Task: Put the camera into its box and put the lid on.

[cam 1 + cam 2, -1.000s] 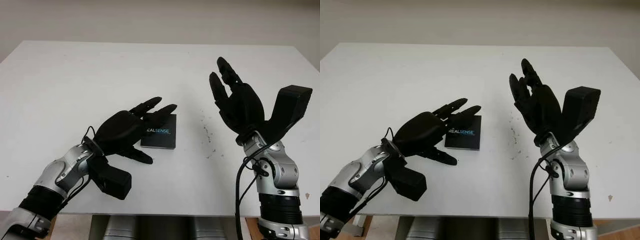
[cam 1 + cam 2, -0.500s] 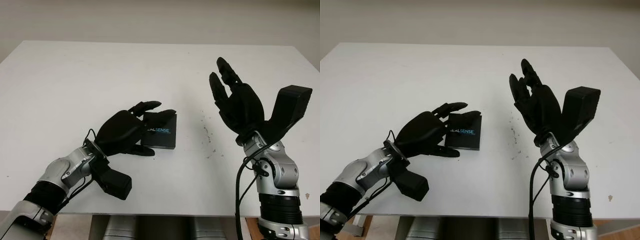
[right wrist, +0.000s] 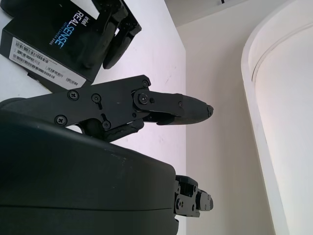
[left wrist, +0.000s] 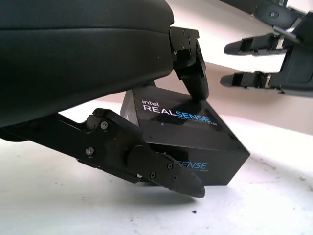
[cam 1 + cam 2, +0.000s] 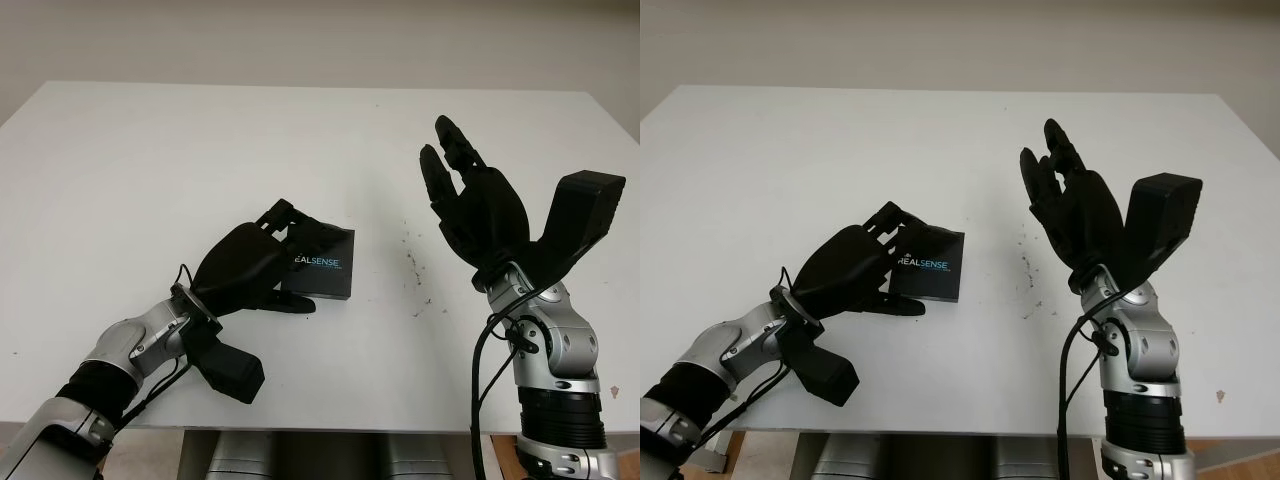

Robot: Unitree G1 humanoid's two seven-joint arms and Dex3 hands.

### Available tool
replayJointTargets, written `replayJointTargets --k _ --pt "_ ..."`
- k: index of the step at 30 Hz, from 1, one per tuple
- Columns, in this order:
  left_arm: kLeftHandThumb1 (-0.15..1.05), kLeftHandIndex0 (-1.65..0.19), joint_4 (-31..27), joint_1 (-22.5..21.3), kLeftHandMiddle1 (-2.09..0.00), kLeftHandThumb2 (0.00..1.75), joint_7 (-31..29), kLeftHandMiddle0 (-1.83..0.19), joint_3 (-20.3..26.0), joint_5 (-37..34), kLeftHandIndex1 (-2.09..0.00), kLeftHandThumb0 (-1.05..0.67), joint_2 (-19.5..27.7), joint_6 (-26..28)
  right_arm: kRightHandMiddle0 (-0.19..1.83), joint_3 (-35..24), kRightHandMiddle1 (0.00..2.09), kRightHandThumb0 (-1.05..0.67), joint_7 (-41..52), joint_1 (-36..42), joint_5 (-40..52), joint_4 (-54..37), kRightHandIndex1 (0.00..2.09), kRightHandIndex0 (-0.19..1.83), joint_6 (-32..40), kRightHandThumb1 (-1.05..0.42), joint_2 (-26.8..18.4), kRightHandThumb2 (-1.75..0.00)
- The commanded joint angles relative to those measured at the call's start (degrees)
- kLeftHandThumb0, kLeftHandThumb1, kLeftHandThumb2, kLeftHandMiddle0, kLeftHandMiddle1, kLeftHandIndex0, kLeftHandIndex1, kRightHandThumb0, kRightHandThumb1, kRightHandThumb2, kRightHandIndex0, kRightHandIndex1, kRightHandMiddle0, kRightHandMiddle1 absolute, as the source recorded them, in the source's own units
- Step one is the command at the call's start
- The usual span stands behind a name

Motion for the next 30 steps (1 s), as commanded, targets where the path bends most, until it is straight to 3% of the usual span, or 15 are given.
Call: replayJointTargets --k 1,10,16,23,30 --pt "1.05 -0.07 0.62 -0.78 -1.49 0.11 -0.79 -0.12 0.92 -2.76 -1.51 -0.13 -0.74 -1.01 -0.09 -0.09 0.05 -0.45 -0.02 0.18 0.12 -1.62 0.06 -0.17 -0.03 -1.05 -0.03 -0.43" --pt "1.04 -0.11 -2.47 1.00 -1.56 0.07 -11.97 -0.15 4.63 -18.51 -1.54 -0.18 -2.92 -1.91 -0.10 0.56 0.05 -0.46 0.53 0.11 -1.05 -0.75 0.05 -0.18 -0.72 -1.05 -0.38 -0.44" --pt "1.02 -0.16 -8.18 2.57 -1.50 0.05 -23.90 -0.21 8.46 -30.40 -1.44 -0.20 -3.91 3.21 -0.09 0.59 0.06 -0.47 1.42 0.22 -1.32 -0.06 0.05 -0.18 -1.67 -1.05 -0.41 -0.43" --pt "0.97 -0.29 -9.85 0.74 -1.37 0.05 -29.53 -0.34 12.86 -35.27 -1.32 -0.22 -4.74 6.83 -0.10 0.69 0.05 -0.47 2.60 -0.02 -1.57 1.04 0.04 -0.19 -2.78 -1.05 -0.47 -0.44" --pt "0.96 -0.30 -8.62 -1.68 -1.30 0.05 -35.24 -0.36 15.70 -38.99 -1.29 -0.15 -4.95 12.14 -0.10 0.61 0.05 -0.48 3.16 -0.14 -1.84 1.34 0.04 -0.19 -2.86 -1.05 -0.69 -0.44"
